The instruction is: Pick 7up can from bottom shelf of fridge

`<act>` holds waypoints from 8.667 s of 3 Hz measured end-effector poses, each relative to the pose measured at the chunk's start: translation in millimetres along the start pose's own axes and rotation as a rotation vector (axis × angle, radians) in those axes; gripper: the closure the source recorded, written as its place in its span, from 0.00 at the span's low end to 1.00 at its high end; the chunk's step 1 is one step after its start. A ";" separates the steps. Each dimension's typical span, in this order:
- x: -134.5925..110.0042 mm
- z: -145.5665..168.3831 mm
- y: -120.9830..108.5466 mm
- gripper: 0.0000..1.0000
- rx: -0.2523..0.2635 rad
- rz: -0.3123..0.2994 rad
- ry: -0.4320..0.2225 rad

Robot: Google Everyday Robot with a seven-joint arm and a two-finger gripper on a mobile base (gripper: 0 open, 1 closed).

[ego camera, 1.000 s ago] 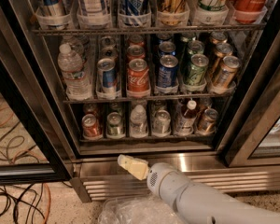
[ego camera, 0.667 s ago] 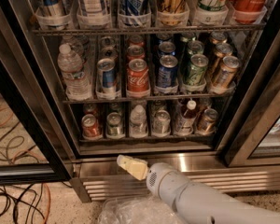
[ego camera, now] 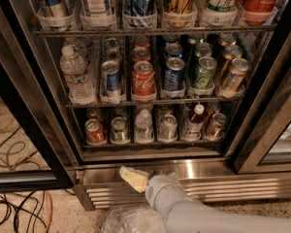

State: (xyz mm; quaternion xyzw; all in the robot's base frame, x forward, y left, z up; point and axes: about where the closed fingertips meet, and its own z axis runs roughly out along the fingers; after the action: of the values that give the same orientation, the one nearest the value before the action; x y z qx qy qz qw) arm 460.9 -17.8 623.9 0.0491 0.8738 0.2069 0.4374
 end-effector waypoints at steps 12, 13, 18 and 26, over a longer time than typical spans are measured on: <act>-60.0 61.8 -58.8 0.35 0.352 -0.183 -0.563; -67.4 73.9 -60.5 0.35 0.338 -0.229 -0.574; -102.3 109.8 -74.9 0.38 0.306 -0.268 -0.664; -138.7 123.1 -103.1 1.00 0.344 -0.287 -0.679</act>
Offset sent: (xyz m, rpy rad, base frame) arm 0.0580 -0.0551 0.0558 -0.4318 -0.4300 -0.3894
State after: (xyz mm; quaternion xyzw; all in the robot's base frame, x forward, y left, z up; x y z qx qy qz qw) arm 652.2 -109.3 619.9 0.0648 0.6994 -0.0332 0.7110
